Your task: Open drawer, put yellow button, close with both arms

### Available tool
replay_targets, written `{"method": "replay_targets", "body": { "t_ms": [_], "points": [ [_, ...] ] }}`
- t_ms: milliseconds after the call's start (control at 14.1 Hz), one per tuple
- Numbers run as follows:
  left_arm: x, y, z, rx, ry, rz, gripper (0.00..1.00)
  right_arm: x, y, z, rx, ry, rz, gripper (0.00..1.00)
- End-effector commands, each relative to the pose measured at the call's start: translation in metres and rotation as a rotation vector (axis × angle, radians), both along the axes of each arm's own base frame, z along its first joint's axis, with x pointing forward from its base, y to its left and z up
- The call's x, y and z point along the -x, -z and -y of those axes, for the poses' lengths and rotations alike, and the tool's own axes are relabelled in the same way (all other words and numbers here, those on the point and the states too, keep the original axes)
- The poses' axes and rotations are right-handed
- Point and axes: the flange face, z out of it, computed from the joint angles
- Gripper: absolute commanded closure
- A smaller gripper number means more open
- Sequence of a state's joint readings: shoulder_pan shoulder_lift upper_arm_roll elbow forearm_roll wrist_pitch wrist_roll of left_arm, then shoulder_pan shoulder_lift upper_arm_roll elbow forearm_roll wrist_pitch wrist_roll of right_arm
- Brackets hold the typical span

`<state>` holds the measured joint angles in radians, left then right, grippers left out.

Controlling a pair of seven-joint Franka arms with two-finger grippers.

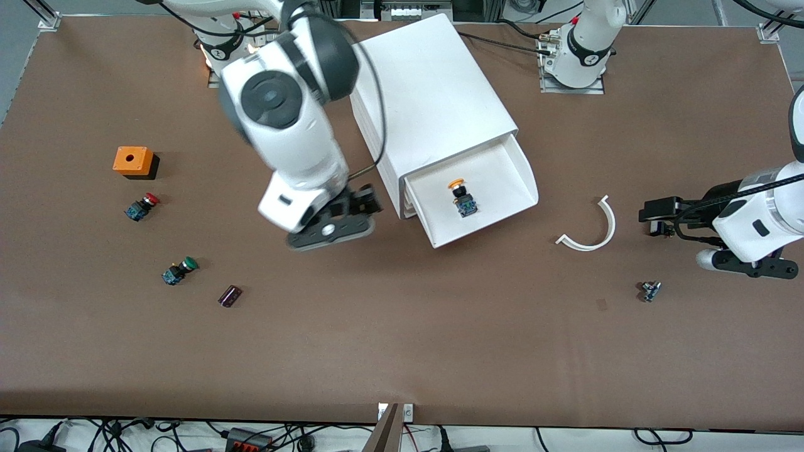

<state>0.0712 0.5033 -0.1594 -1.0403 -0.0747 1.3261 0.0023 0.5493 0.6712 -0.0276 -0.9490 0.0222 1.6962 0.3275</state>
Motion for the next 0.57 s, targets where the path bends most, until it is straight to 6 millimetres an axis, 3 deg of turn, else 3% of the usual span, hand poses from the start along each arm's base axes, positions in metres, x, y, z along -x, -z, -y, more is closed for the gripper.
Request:
{"method": "replay_targets", "body": {
  "t_ms": [0, 284, 498],
  "points": [
    [-0.002, 0.008, 0.024, -0.010, -0.019, 0.002, 0.00, -0.028, 0.005, 0.069, 0.026, 0.051, -0.046, 0.00],
    [-0.008, 0.067, 0.084, -0.048, -0.169, 0.025, 0.00, -0.057, 0.019, 0.177, 0.058, 0.126, -0.148, 0.00],
    [-0.003, 0.113, 0.129, -0.064, -0.257, 0.045, 0.00, -0.066, 0.024, 0.222, 0.063, 0.156, -0.170, 0.00]
  ]
}}
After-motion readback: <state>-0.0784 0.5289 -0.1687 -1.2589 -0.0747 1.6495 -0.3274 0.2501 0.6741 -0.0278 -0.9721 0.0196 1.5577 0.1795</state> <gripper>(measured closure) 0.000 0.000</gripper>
